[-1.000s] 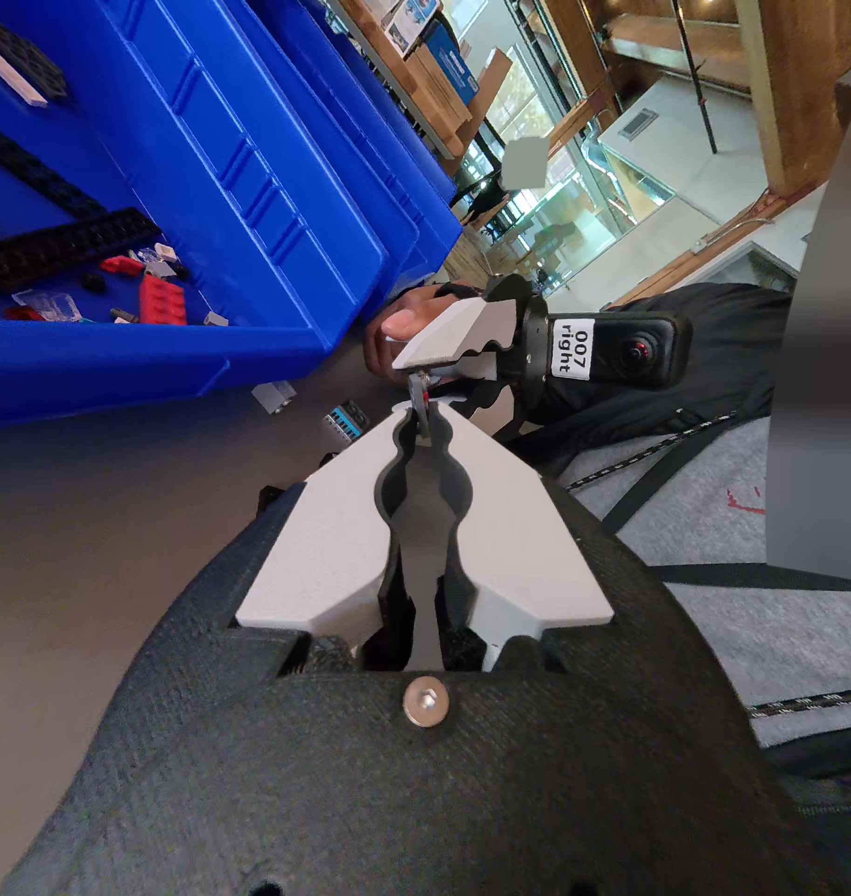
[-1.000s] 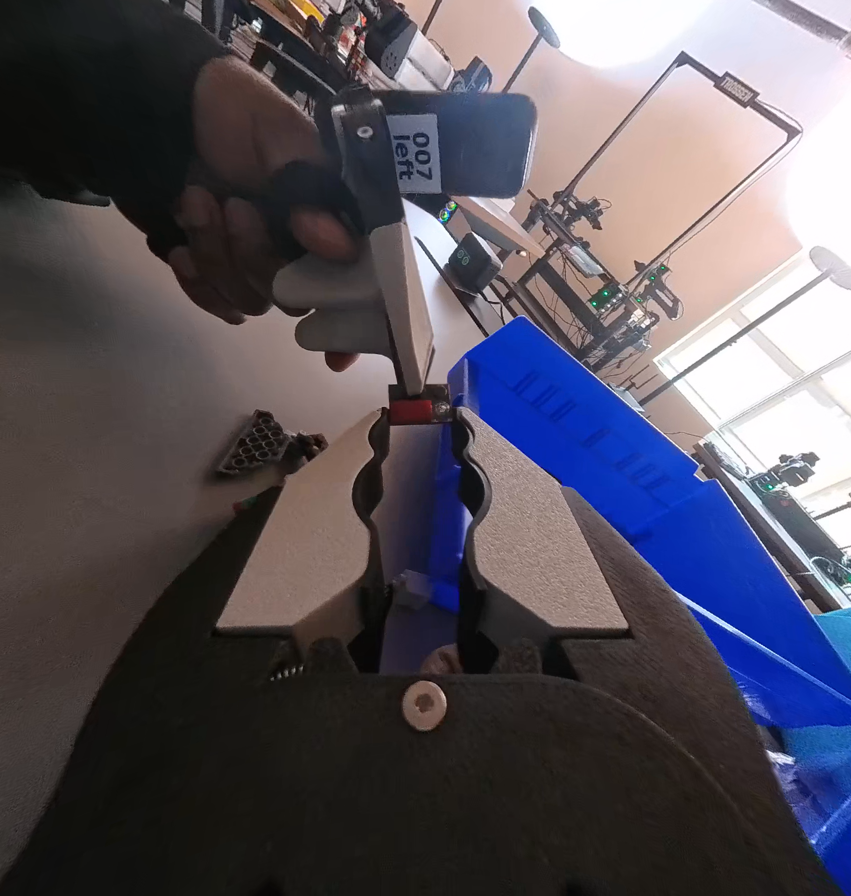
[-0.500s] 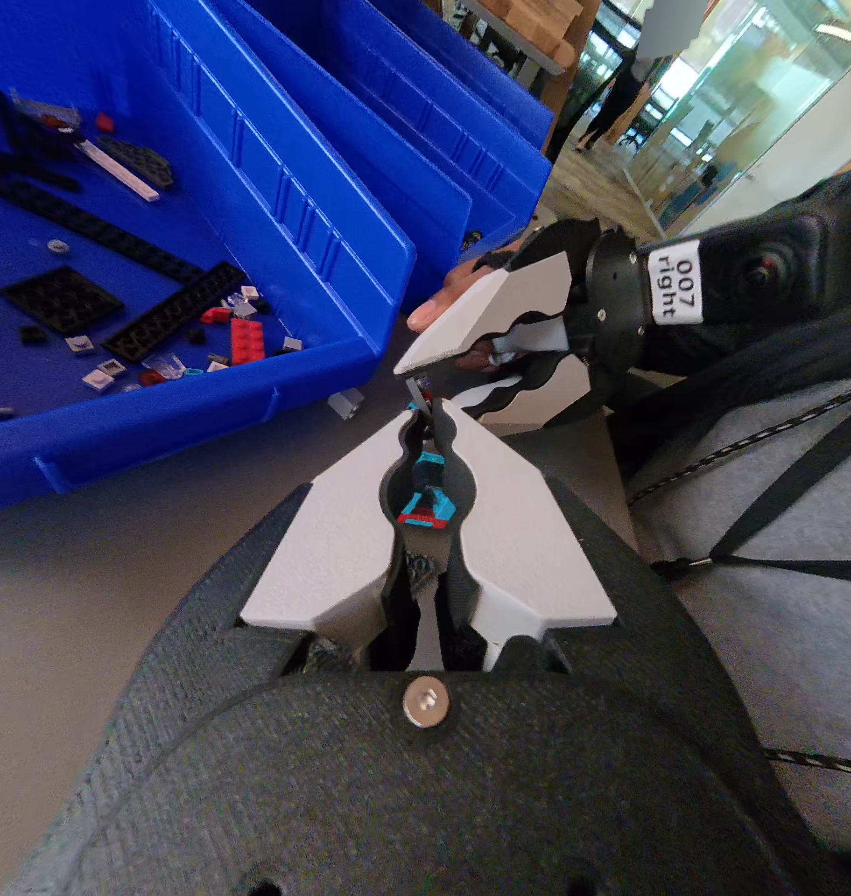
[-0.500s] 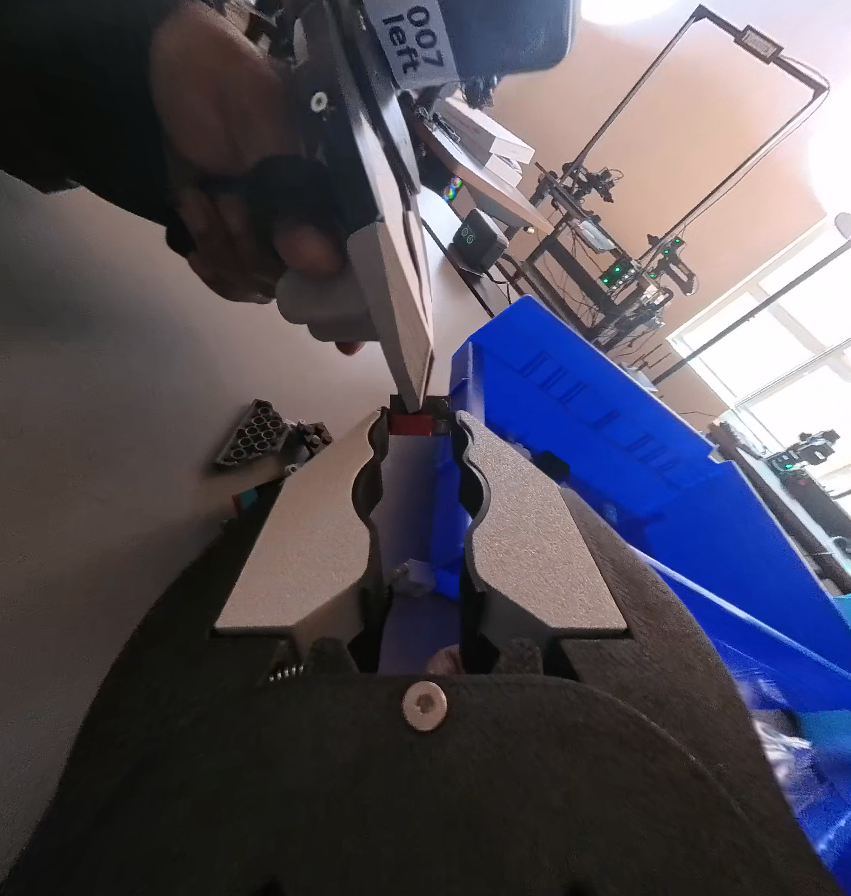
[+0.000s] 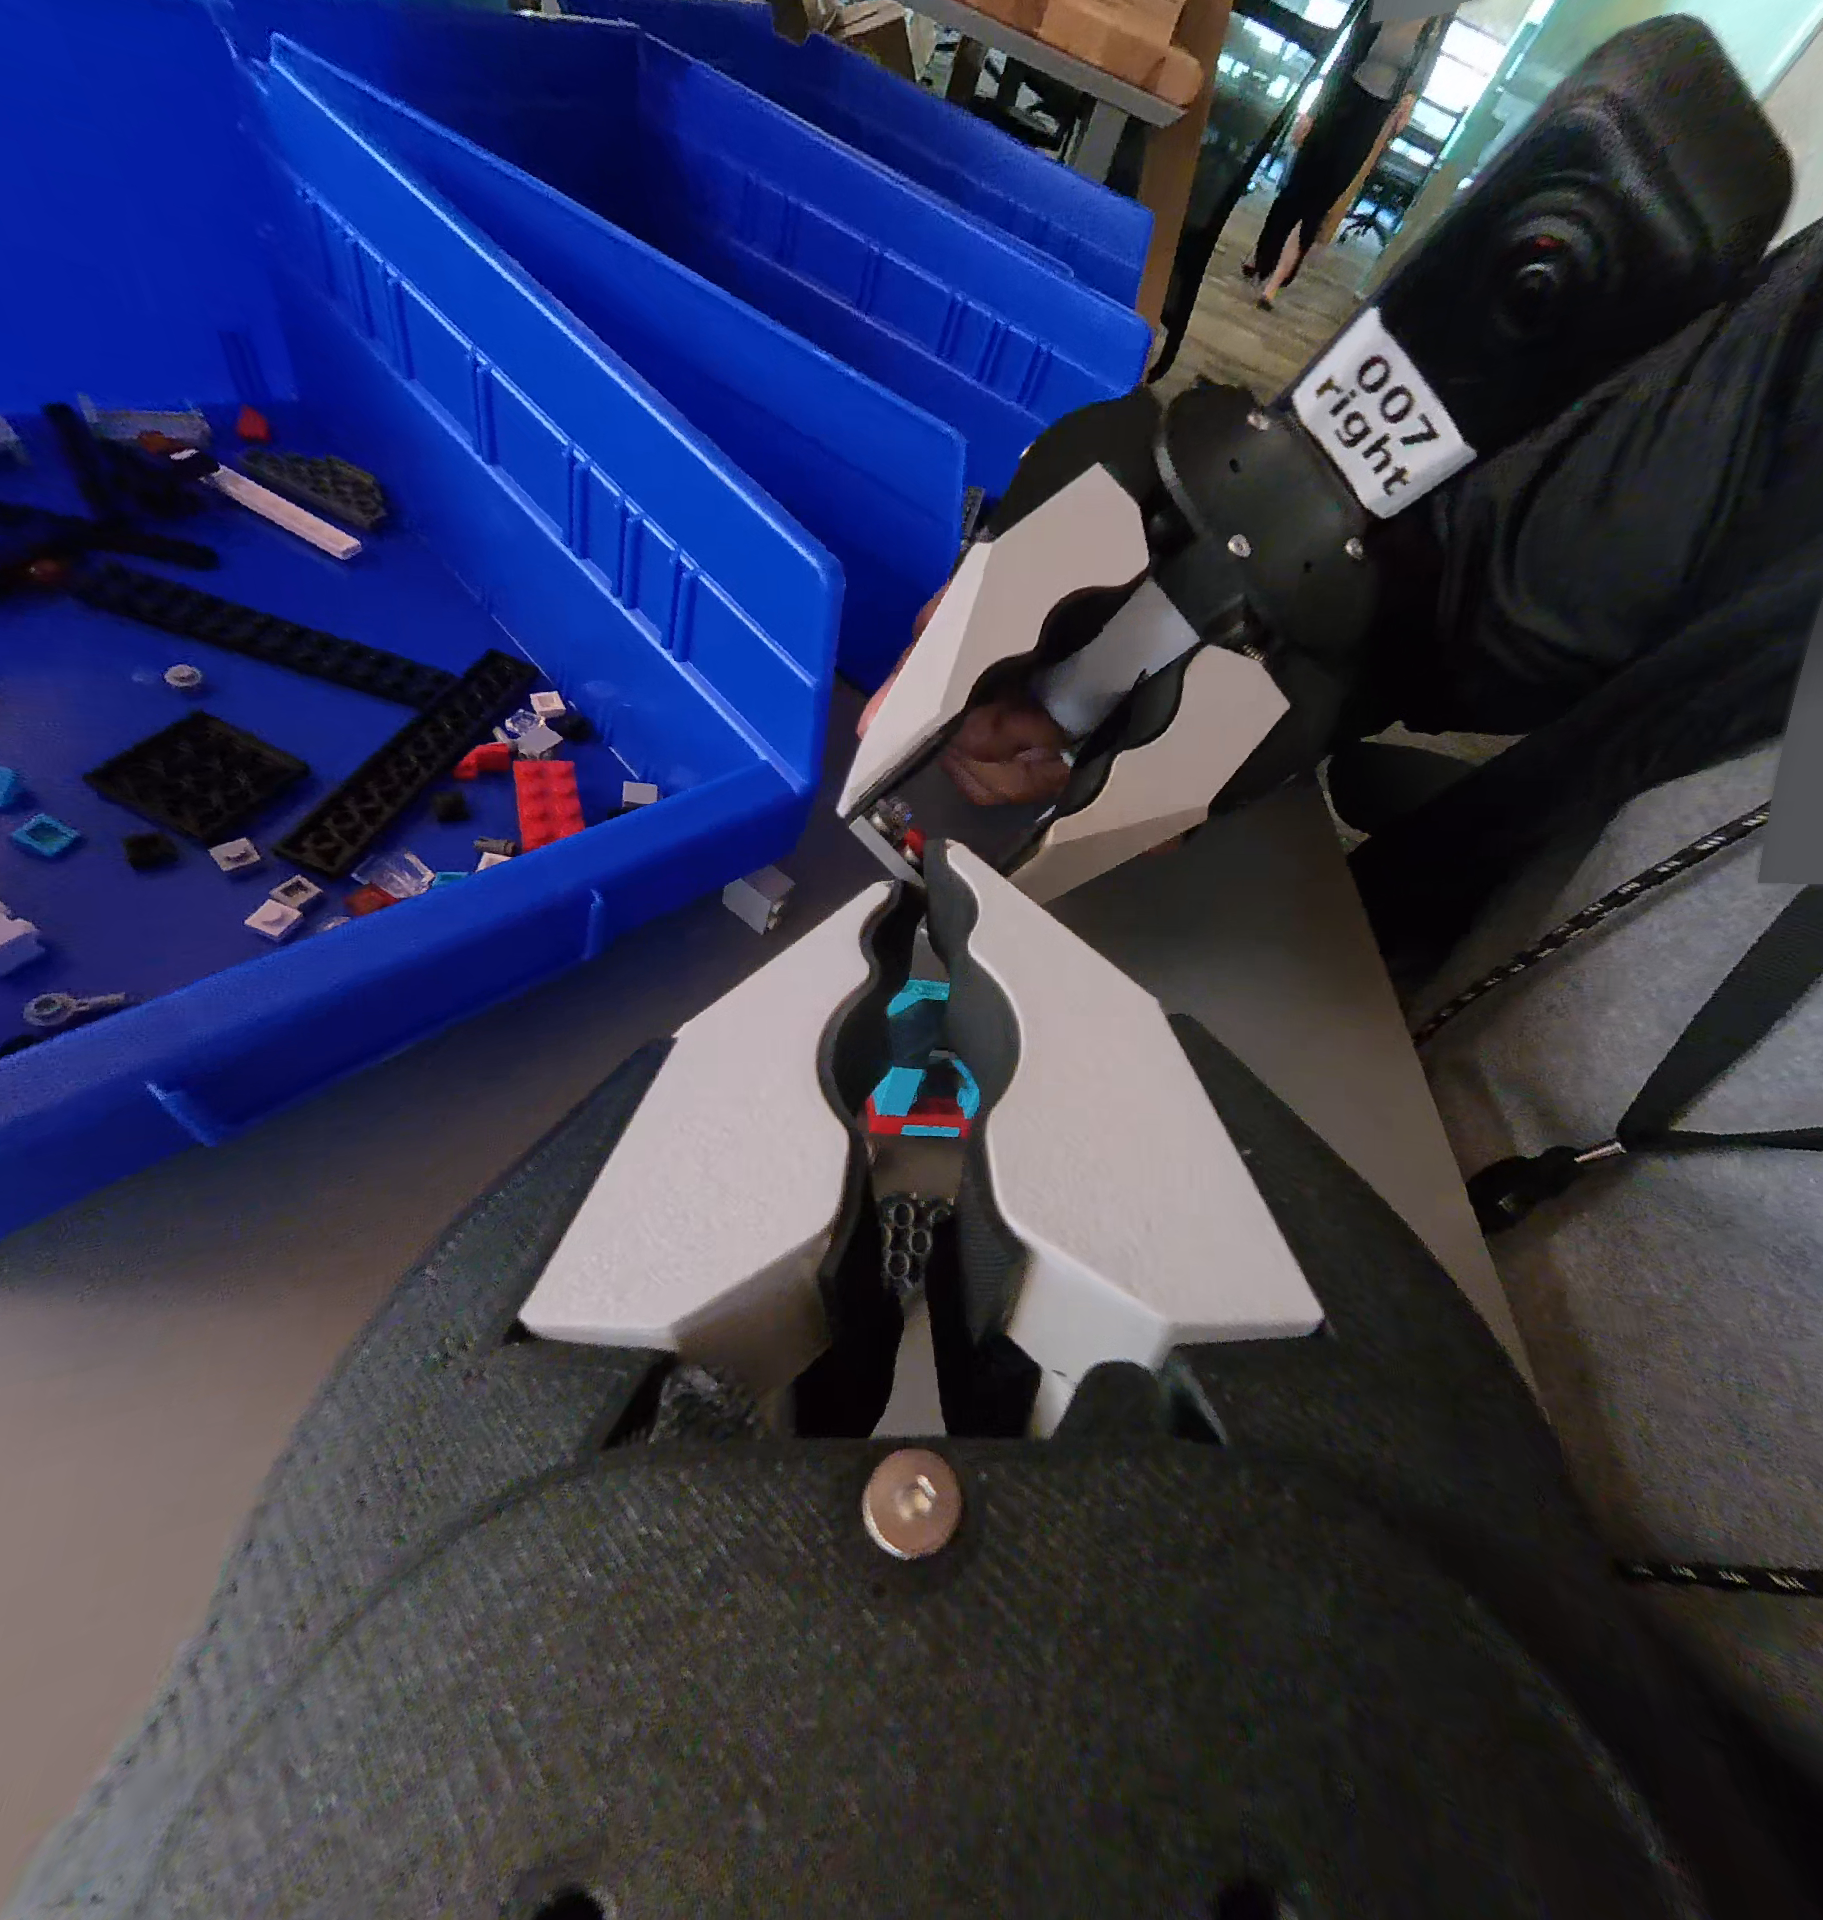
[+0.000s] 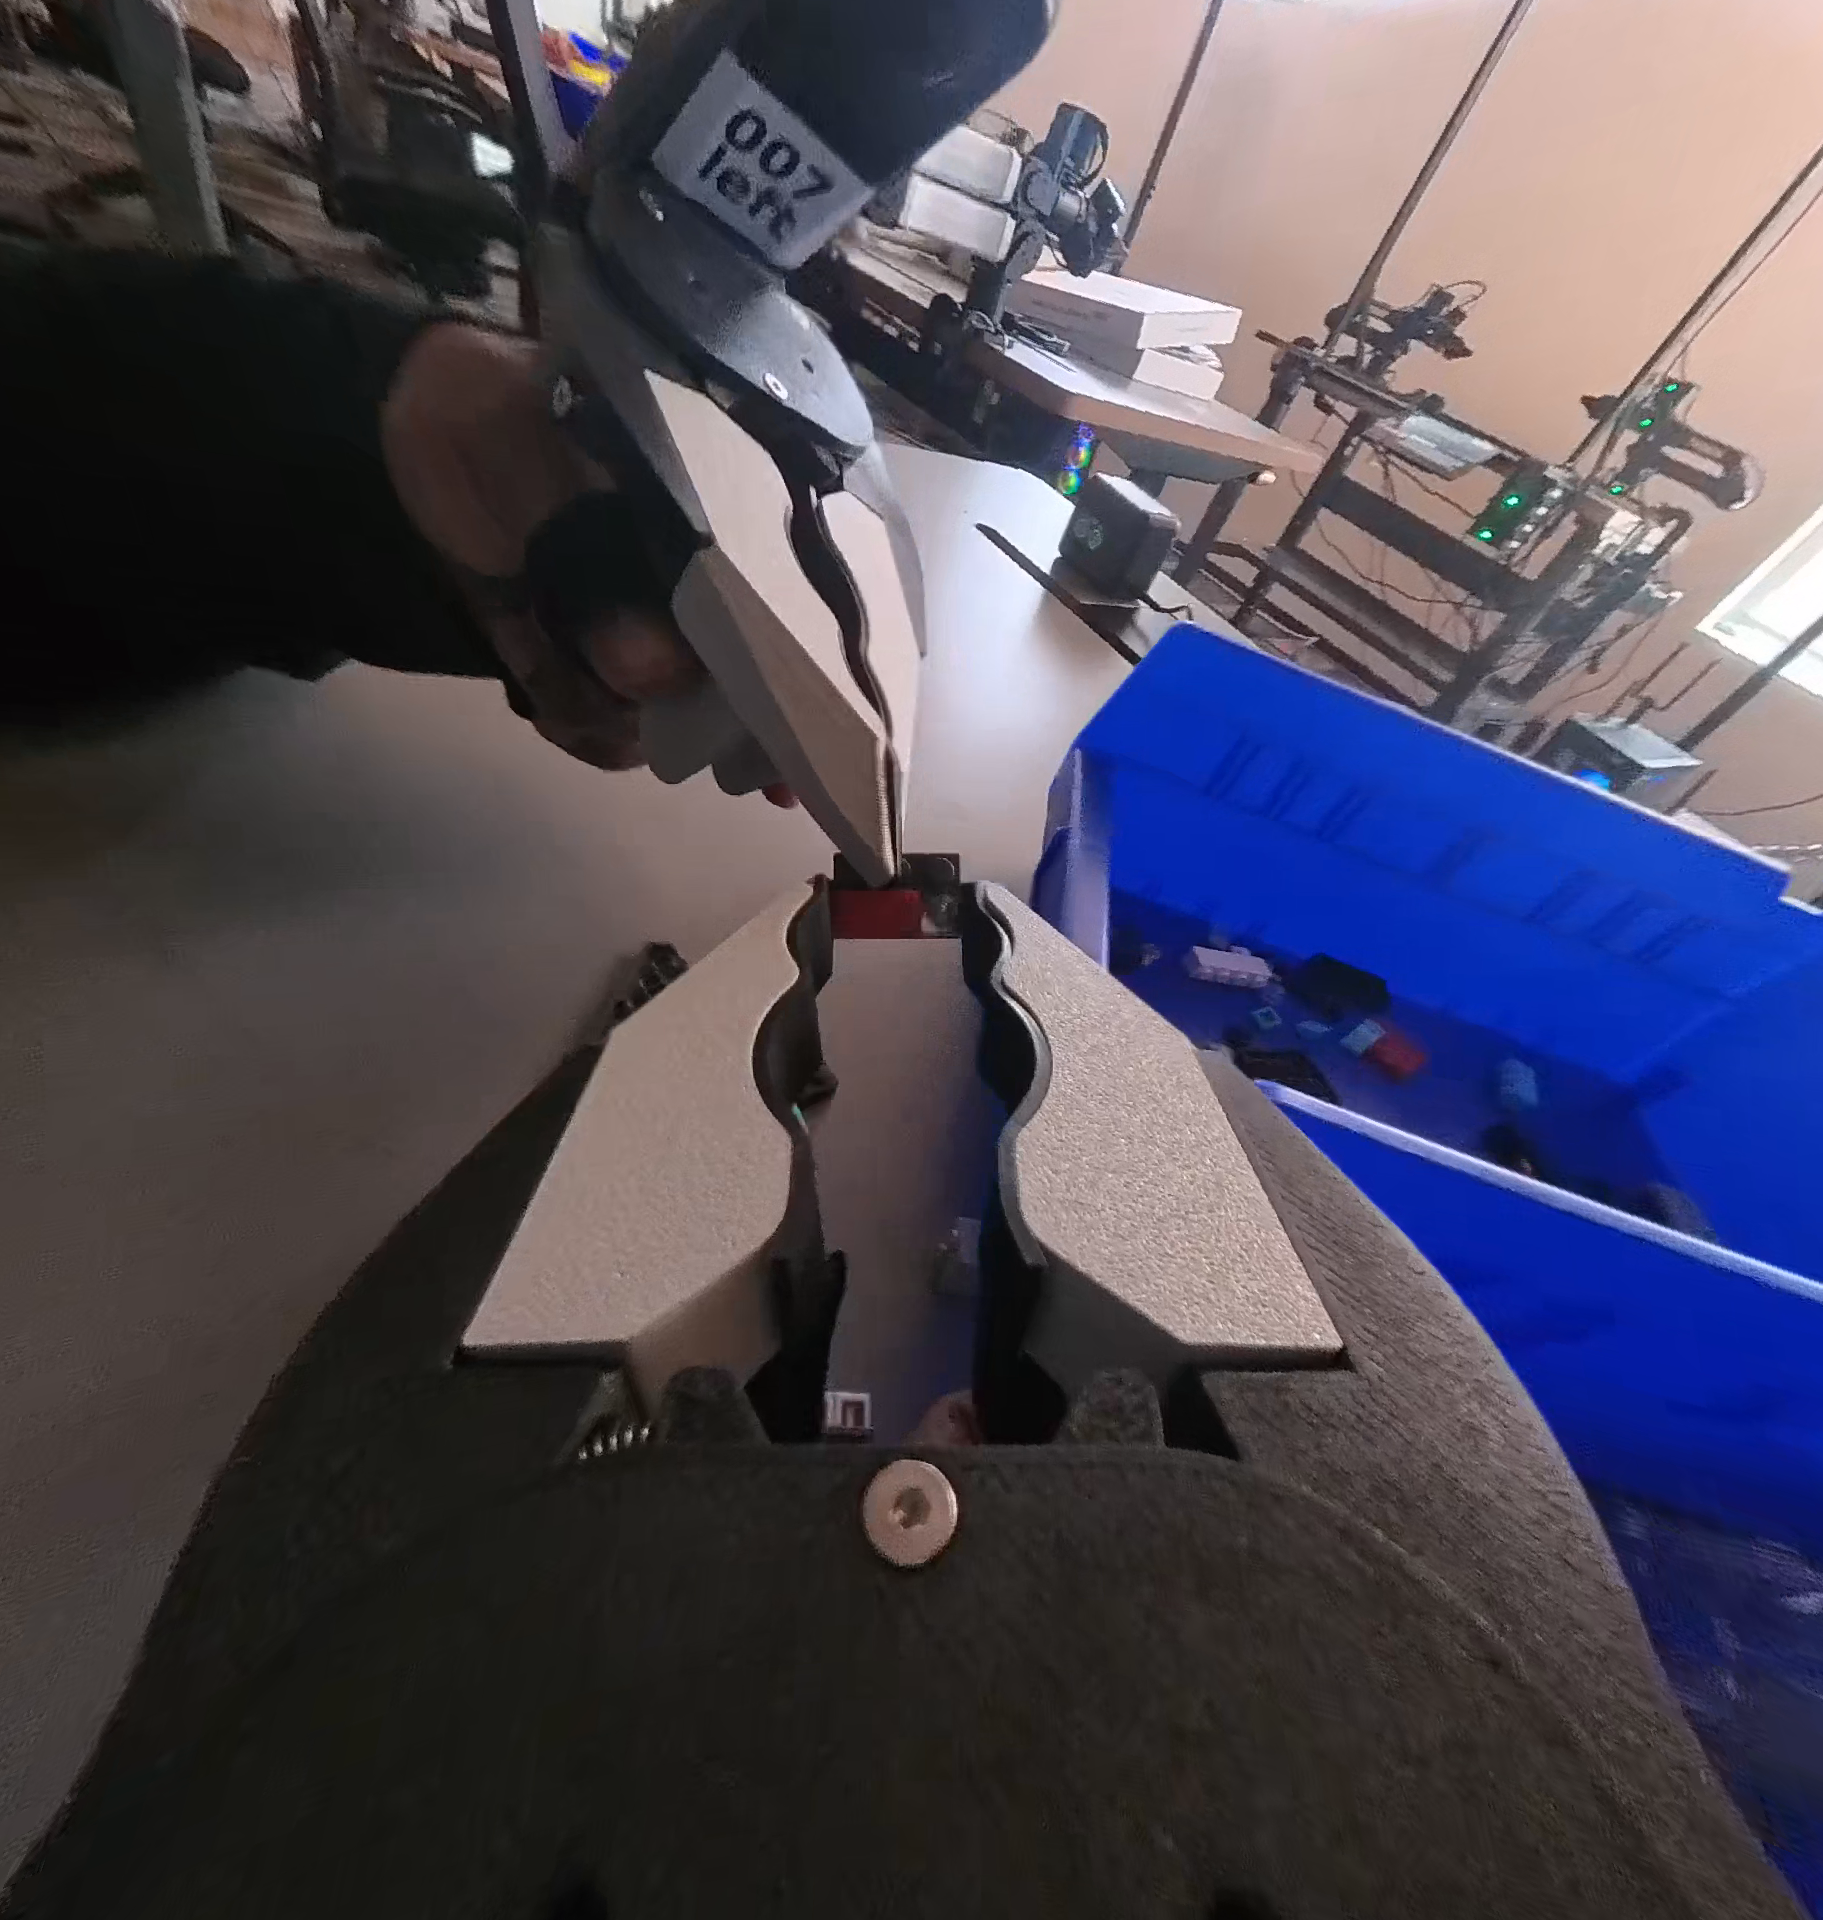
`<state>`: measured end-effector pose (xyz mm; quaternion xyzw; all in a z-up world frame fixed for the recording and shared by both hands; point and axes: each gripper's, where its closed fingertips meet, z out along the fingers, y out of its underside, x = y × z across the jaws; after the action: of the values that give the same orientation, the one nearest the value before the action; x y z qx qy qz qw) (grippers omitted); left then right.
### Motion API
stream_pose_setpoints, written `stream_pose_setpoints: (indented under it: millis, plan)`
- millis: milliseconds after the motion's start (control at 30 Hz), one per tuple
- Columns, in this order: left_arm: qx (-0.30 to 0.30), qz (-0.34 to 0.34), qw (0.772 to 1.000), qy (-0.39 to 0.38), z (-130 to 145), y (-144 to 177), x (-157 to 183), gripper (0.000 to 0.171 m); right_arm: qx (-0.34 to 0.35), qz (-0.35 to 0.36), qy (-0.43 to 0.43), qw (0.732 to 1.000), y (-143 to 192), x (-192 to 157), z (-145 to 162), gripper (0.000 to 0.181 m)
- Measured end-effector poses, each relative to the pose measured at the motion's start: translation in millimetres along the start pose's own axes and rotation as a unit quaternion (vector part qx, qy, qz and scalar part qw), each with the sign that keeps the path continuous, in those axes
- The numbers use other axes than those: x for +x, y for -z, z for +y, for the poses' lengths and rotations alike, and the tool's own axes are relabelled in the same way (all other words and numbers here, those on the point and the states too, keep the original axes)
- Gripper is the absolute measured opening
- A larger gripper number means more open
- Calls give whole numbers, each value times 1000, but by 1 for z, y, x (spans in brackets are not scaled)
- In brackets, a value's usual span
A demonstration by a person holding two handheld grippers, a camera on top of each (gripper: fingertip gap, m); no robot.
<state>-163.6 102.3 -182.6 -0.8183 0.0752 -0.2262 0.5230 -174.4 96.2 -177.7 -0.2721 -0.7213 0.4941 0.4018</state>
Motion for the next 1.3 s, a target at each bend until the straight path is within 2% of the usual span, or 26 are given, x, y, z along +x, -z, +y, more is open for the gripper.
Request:
stream_pose_setpoints:
  millis: [167,333,733,1100,1200,1300]
  plan:
    - [30,41,998,35,-6,2,5,2,30,-31,-65,997,3,0,-8,25]
    - [57,81,991,88,-9,2,7,3,43,-33,-77,996,5,2,-11,25]
    - [94,143,973,153,-16,4,13,2,83,-65,-142,984,9,3,-19,24]
    - [121,191,953,202,-22,6,20,1,127,-120,-238,955,13,4,-26,25]
    - [124,194,951,207,-23,6,20,1,129,-116,-227,958,14,5,-27,25]
    - [127,201,944,231,-25,6,19,3,126,-90,-175,972,13,5,-27,25]
